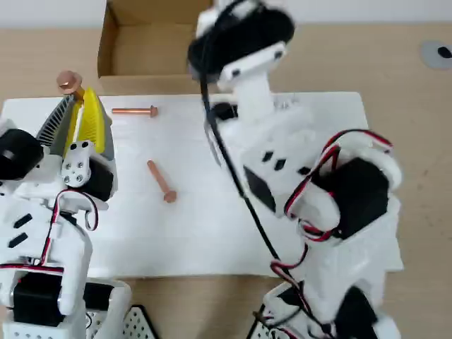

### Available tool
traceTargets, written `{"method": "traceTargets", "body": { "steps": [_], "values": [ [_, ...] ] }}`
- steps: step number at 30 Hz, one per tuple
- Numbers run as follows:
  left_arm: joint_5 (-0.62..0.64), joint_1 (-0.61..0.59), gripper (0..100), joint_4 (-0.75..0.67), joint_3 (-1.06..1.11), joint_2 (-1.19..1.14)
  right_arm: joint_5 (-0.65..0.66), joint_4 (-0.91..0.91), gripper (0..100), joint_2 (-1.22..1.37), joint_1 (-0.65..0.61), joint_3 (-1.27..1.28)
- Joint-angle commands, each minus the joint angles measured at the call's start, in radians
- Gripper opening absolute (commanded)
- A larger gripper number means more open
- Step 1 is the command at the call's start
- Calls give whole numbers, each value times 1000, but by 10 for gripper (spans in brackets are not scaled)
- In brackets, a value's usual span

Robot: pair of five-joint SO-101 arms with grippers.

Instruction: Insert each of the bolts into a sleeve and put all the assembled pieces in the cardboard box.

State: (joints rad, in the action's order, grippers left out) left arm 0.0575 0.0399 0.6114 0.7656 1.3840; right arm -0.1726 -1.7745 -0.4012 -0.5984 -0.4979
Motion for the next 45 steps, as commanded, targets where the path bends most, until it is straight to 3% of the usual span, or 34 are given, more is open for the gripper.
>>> {"method": "traceTargets", "body": {
  "steps": [1,8,13,17,23,28,33,45],
  "values": [
    [2,49,7,-25,-23,10,-8,41,9,-143,-38,245],
    [2,118,7,-25,-23,4,5,514,9,-472,-41,881],
    [2,117,6,-20,-26,4,109,902,9,-776,-42,1325],
    [3,123,6,60,-71,4,146,1105,9,-1000,-91,1555],
    [5,226,6,199,-121,12,143,1203,9,-1113,-217,1755],
    [8,345,5,342,-184,12,54,1330,9,-1113,-223,1817],
    [112,354,5,420,-255,16,40,1341,9,-1113,-222,1813],
    [221,354,7,411,-189,113,-23,1341,9,-1113,-240,1811]
  ]
}}
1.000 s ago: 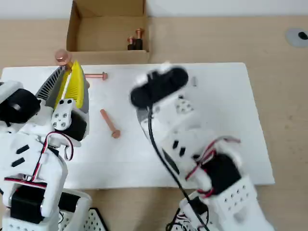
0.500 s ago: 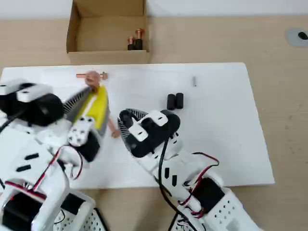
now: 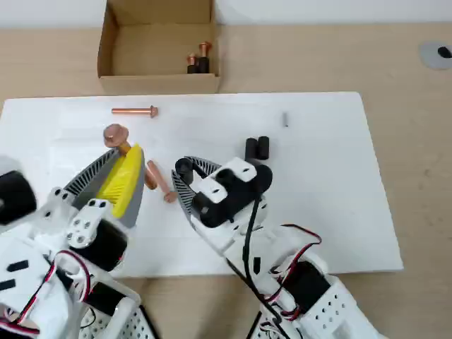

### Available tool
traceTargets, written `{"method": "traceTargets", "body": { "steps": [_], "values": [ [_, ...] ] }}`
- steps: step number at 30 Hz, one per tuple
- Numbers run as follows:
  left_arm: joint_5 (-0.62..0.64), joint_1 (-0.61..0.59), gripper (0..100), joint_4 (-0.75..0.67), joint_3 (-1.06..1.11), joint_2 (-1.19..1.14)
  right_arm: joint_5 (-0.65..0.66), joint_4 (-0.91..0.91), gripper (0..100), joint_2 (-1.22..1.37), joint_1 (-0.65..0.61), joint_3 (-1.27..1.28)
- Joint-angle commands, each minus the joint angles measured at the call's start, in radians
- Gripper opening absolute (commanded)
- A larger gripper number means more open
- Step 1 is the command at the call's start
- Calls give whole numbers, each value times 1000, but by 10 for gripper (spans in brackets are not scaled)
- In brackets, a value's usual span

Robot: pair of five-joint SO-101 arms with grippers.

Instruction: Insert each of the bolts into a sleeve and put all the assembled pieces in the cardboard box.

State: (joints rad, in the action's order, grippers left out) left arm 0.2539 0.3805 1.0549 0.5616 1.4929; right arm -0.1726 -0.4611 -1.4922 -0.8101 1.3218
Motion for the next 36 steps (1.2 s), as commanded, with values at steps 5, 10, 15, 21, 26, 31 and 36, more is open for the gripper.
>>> {"method": "traceTargets", "body": {
  "steps": [5,10,15,21,26,31,36],
  "values": [
    [23,15,7,-166,101,-4,-23,28,9,-22,-81,-7],
    [23,20,7,-215,143,-5,-23,28,9,-22,-81,-7],
    [23,21,7,-147,143,-4,-23,26,9,-22,-81,-4],
    [-3,21,7,-80,137,4,-23,28,9,-22,-77,-5],
    [0,21,7,-83,144,4,-23,28,9,-22,-77,-5],
    [0,21,7,-84,146,2,-23,28,9,-22,-77,-7],
    [-8,44,8,-109,183,1,-23,26,9,-22,-81,-8]
  ]
}}
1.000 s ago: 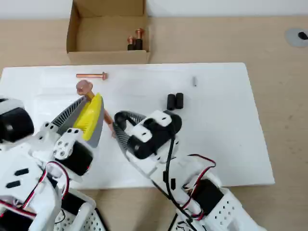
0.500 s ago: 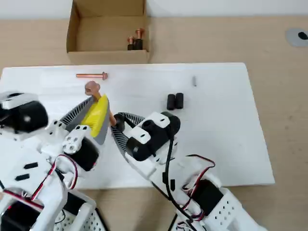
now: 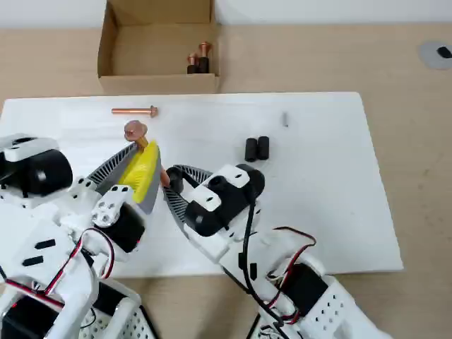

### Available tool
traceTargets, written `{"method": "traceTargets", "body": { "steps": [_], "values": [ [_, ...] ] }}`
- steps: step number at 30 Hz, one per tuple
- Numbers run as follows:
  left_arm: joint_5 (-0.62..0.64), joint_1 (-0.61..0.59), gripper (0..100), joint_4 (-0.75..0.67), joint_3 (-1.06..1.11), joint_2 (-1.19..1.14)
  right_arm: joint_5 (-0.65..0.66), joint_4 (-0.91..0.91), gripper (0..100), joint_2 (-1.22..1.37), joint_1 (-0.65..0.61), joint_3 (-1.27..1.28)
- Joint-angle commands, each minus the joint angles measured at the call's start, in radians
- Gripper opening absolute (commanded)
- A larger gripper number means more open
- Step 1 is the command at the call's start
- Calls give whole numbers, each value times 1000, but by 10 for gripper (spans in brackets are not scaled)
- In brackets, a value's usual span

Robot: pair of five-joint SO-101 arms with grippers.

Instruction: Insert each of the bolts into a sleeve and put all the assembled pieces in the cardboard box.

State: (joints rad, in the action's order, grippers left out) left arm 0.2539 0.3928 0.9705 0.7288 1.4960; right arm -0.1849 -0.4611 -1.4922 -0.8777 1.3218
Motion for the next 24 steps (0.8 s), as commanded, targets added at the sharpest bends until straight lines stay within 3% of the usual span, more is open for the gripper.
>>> {"method": "traceTargets", "body": {
  "steps": [1,11,24],
  "values": [
    [-14,43,8,-32,29,1,-11,26,9,-22,-13,-8],
    [-109,69,7,-153,115,1,-11,20,9,-22,-13,-19],
    [-109,9,7,-158,110,2,-11,20,9,-22,-13,-18]
  ]
}}
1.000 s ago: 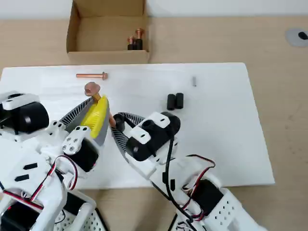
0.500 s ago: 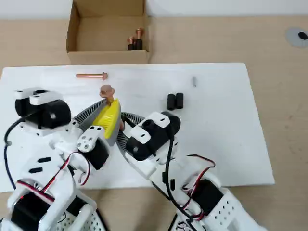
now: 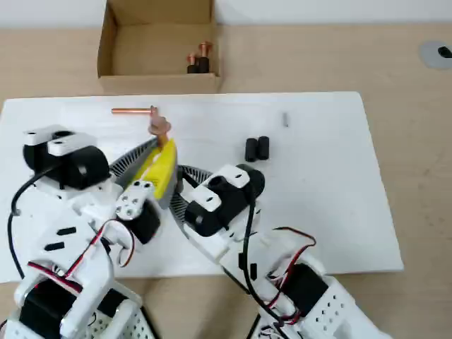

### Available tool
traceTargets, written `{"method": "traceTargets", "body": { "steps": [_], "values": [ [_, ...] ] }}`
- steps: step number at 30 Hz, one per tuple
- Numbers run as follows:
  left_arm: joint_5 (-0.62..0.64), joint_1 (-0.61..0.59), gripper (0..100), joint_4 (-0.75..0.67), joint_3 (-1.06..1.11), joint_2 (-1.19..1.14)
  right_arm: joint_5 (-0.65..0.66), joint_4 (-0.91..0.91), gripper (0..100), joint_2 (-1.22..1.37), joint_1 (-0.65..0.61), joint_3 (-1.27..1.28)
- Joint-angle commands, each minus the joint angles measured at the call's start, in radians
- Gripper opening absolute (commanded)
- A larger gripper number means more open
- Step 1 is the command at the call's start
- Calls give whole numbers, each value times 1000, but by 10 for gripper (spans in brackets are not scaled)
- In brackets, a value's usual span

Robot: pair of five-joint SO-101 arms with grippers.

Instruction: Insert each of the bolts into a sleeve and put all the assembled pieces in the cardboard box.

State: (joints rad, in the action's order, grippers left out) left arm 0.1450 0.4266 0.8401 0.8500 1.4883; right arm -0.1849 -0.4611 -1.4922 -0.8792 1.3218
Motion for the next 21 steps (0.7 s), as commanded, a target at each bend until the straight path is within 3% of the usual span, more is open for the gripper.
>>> {"method": "traceTargets", "body": {
  "steps": [1,11,21],
  "values": [
    [2,-25,7,-28,-12,10,-11,20,9,-22,-13,-18],
    [5,-23,7,-143,-21,1,-11,20,9,-22,-13,-33],
    [-2,-28,7,-203,120,8,-12,20,9,-22,-13,-36]
  ]
}}
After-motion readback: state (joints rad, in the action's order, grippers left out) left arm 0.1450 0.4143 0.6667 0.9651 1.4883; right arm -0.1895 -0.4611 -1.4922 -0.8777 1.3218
